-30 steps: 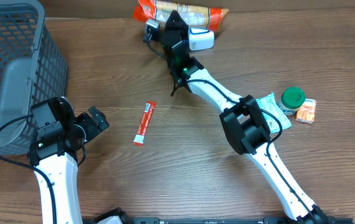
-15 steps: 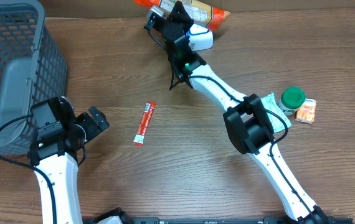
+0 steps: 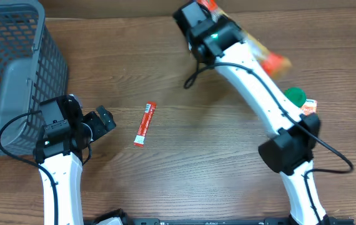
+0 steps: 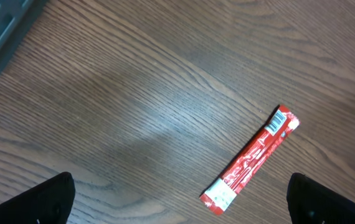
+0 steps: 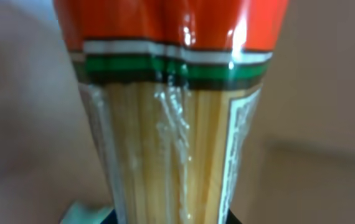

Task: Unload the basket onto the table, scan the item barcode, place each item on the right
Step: 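Carry the spaghetti pack right and lower it near the teal pack, then release the spaghetti pack and move the right gripper to the red stick, then lower the right gripper and grasp the red stick snack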

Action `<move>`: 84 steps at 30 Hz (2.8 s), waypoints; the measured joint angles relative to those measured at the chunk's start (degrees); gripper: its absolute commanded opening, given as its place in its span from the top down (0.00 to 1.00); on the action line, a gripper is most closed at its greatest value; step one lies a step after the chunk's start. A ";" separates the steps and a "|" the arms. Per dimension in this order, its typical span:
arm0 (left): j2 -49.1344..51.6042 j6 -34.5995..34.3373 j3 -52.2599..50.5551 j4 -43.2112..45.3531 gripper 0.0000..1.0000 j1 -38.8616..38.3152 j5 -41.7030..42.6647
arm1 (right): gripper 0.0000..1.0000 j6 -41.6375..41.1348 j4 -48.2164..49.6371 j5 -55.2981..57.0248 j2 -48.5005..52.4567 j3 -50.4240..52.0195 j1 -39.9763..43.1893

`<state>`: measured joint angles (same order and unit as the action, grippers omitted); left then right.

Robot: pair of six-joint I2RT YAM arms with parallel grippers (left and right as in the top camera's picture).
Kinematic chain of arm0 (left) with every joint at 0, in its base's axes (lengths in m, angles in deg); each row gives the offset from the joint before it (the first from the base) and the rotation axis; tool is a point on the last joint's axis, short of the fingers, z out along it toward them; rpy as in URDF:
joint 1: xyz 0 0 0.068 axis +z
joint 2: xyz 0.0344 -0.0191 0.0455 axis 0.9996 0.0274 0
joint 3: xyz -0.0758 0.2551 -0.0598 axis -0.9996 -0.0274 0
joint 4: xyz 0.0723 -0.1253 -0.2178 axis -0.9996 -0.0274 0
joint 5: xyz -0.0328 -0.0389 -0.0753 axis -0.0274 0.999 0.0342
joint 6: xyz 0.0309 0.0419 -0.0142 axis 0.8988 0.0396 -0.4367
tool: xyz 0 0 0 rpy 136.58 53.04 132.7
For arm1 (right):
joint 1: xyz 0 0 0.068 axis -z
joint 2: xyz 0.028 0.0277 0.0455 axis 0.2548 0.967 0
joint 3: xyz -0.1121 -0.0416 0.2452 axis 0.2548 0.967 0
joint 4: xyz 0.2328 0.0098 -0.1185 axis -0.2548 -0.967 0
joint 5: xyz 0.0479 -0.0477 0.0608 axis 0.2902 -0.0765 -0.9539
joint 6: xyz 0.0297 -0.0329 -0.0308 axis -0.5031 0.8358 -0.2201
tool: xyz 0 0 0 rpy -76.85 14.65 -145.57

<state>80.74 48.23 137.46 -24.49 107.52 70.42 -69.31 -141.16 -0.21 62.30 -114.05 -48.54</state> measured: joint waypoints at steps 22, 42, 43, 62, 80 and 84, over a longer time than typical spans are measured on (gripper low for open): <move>0.00 0.00 0.00 0.00 0.00 0.00 0.00 | 0.90 -31.06 -11.98 -32.94 1.44 19.34 6.10; 0.00 0.00 0.00 0.00 0.00 0.00 0.00 | 0.05 -32.52 -5.99 -28.72 1.46 30.69 7.78; 0.00 0.00 0.00 0.00 0.00 0.00 0.00 | 0.05 -32.50 -5.81 -29.20 1.46 30.69 7.72; 0.00 0.00 0.00 0.00 0.00 0.00 0.00 | 0.00 -39.19 16.02 -45.86 1.46 30.73 -13.51; 0.00 0.00 0.00 0.00 0.00 0.00 0.00 | 0.59 -58.07 43.80 -46.38 1.46 35.56 -18.01; 0.00 0.00 0.00 0.00 0.00 0.00 0.00 | 0.82 -59.95 47.01 -45.03 1.46 38.07 -18.49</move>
<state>80.74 48.23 137.46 -24.49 107.52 70.42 -129.26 -94.14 -45.24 63.77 -75.98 -67.03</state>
